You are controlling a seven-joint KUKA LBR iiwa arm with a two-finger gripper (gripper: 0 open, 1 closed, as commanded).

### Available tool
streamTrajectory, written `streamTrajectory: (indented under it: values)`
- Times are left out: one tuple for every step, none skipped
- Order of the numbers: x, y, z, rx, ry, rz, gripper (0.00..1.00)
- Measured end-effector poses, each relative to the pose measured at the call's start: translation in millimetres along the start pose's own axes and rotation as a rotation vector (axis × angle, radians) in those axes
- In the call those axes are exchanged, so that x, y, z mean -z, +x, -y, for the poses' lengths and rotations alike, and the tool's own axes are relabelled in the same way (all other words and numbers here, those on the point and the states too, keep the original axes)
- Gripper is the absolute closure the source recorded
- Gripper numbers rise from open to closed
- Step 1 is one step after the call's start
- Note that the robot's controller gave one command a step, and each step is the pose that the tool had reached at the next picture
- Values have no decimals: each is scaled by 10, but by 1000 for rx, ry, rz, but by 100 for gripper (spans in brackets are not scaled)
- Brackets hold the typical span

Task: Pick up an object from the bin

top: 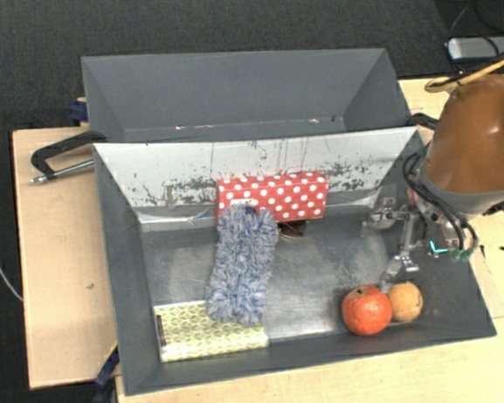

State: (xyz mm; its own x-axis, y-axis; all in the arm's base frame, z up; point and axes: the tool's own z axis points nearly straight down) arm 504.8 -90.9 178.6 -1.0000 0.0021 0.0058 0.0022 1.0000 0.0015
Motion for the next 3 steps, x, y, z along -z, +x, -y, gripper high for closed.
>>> streamTrajectory:
  values:
    - [40,-16,-3,2,1,8,0]
    - [-92,-1,-59,97,4,15,0]
    - [-400,10,-122,359,5,14,0]
